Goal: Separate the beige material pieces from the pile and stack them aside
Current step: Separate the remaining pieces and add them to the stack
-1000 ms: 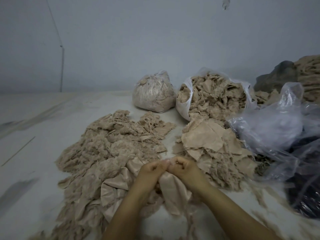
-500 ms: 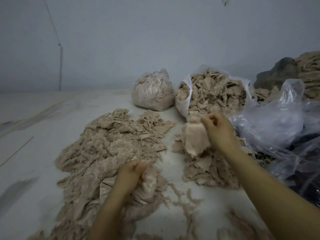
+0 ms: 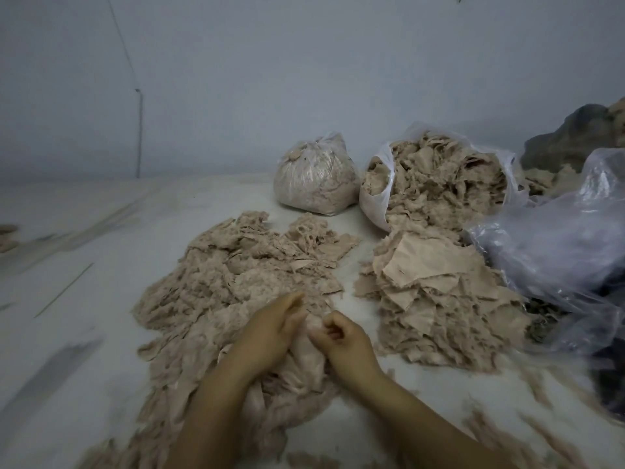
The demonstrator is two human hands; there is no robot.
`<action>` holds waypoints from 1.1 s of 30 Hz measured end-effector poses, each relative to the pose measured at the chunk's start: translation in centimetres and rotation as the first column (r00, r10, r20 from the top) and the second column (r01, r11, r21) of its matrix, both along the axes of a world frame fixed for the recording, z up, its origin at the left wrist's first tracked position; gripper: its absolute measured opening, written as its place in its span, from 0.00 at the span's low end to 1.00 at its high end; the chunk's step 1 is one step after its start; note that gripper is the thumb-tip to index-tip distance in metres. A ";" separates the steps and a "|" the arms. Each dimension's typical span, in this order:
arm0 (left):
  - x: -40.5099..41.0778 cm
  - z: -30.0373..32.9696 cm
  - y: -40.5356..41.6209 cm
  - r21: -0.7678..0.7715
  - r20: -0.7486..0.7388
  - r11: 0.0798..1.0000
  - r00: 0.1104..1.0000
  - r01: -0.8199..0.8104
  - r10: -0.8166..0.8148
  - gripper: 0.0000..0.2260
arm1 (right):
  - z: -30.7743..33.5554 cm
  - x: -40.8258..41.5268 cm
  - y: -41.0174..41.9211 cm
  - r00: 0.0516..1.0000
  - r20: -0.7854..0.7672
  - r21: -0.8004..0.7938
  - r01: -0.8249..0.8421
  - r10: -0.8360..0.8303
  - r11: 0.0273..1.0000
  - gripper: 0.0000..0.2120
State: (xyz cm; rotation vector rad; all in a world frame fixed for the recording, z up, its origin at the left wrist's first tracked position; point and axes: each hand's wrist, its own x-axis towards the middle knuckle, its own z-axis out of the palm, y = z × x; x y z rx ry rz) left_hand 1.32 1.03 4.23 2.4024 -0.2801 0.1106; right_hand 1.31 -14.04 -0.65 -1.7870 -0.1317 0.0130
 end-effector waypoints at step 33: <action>0.7 -1.5 -5.6 -0.596 -0.063 0.801 0.998 -0.050 0.015 0.06 | 4.3 0.3 -4.7 0.988 -0.145 0.102 0.075 -0.060 0.992 0.20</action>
